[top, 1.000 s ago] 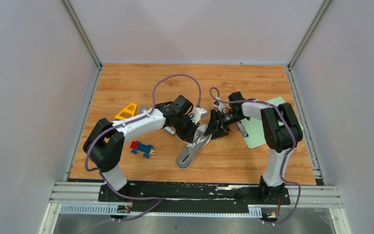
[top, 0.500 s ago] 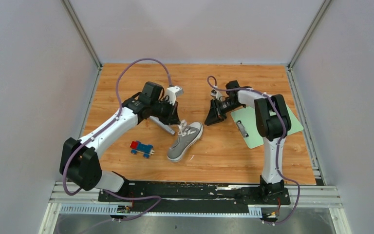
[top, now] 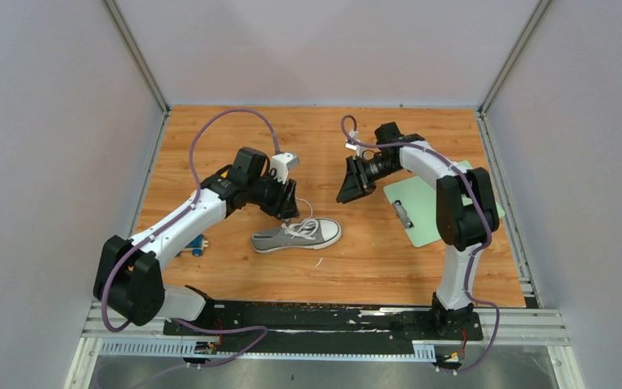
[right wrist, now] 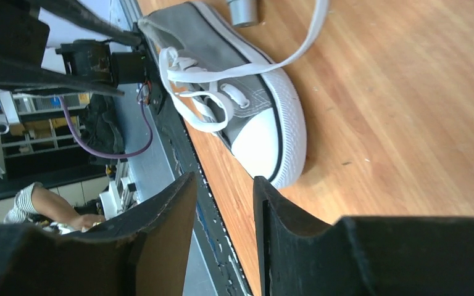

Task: Tie the shoes
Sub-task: Adjust the shoe at the center of the board.

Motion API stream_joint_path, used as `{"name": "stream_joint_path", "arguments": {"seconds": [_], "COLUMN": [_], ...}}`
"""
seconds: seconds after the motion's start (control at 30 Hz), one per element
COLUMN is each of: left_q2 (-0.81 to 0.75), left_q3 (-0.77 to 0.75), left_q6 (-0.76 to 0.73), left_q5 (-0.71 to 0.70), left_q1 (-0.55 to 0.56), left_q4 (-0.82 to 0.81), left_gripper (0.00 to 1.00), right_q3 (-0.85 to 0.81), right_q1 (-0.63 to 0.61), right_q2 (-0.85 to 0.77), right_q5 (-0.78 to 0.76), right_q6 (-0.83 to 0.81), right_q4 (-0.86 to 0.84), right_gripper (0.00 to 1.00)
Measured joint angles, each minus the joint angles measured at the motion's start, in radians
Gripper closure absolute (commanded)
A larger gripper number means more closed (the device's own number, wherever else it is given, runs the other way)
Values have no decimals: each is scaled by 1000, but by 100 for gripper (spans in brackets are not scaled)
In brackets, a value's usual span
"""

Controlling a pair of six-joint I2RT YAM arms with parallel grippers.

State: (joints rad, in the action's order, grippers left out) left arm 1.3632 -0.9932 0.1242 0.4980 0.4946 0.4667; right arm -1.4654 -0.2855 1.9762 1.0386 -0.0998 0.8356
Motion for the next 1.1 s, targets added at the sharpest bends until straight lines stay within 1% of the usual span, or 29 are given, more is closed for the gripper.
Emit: {"name": "stream_joint_path", "arguments": {"seconds": [0.03,0.13,0.3,0.4,0.53,0.67,0.83,0.93,1.1], "left_q2": [-2,-17,-61,-79,-82,-81,-46,-16,-10], "left_q3": [0,16,107,186,269,282,281,269,238], "left_q6": [0,3,13,24,58,76,113,113,76], "left_q5": [-25,-82,-85,-26,130,237,356,379,377], "left_q1": [-3,-23,-68,-76,-68,-7,66,71,63], "left_q4": [5,15,32,42,15,-36,-147,-172,-155], "left_gripper": [41,35,30,30,29,27,26,26,30], "right_q3": [0,33,125,139,131,74,2,0,0], "right_q1": [-13,-69,-159,-200,-216,-187,-135,-121,-124], "right_q2": [-4,-4,18,36,57,99,137,138,137], "right_q5": [2,8,30,32,8,-15,-35,-36,-35], "right_q6": [-1,-4,-11,-12,-10,-6,-6,-6,-6], "right_q4": [2,1,9,18,19,20,12,13,14], "right_gripper": [59,59,59,59,57,56,56,56,54]}}
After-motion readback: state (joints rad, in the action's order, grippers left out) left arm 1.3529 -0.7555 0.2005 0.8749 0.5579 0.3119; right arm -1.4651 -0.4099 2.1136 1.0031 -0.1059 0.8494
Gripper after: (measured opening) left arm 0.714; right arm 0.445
